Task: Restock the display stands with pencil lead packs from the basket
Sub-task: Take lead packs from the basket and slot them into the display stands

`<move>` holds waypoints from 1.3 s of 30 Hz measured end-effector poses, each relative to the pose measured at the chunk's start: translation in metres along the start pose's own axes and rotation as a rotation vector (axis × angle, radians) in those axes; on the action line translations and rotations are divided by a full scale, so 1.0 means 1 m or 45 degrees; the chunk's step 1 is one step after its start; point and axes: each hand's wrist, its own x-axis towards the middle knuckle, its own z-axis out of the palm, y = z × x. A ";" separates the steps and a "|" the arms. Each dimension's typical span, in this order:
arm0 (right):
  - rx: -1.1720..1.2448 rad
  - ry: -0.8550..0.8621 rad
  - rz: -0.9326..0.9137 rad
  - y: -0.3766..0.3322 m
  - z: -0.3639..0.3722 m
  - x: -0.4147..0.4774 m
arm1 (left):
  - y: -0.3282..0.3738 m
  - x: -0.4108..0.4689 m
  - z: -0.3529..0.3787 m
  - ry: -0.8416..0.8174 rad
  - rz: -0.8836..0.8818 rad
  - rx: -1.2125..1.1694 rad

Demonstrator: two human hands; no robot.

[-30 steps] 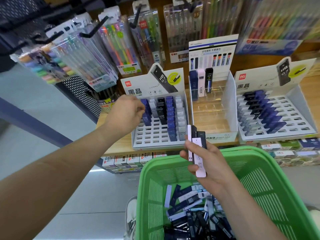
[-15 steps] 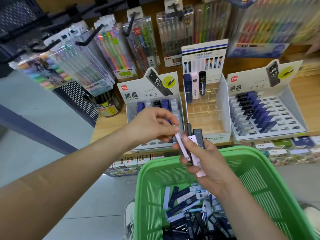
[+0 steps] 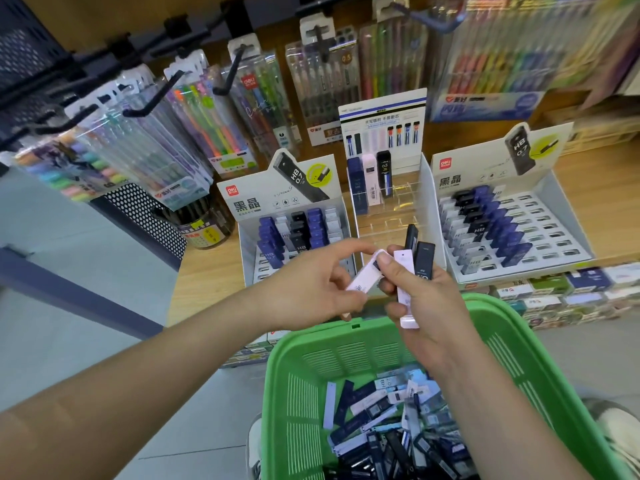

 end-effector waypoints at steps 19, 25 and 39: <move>0.084 -0.084 0.145 -0.026 -0.008 0.009 | 0.028 0.032 -0.021 0.249 -0.009 -0.572; -0.070 -0.044 0.086 -0.063 0.010 0.041 | 0.046 0.084 -0.053 0.855 0.174 -0.225; -0.946 -0.176 0.313 -0.126 -0.047 0.063 | 0.030 0.139 -0.053 0.868 0.151 0.379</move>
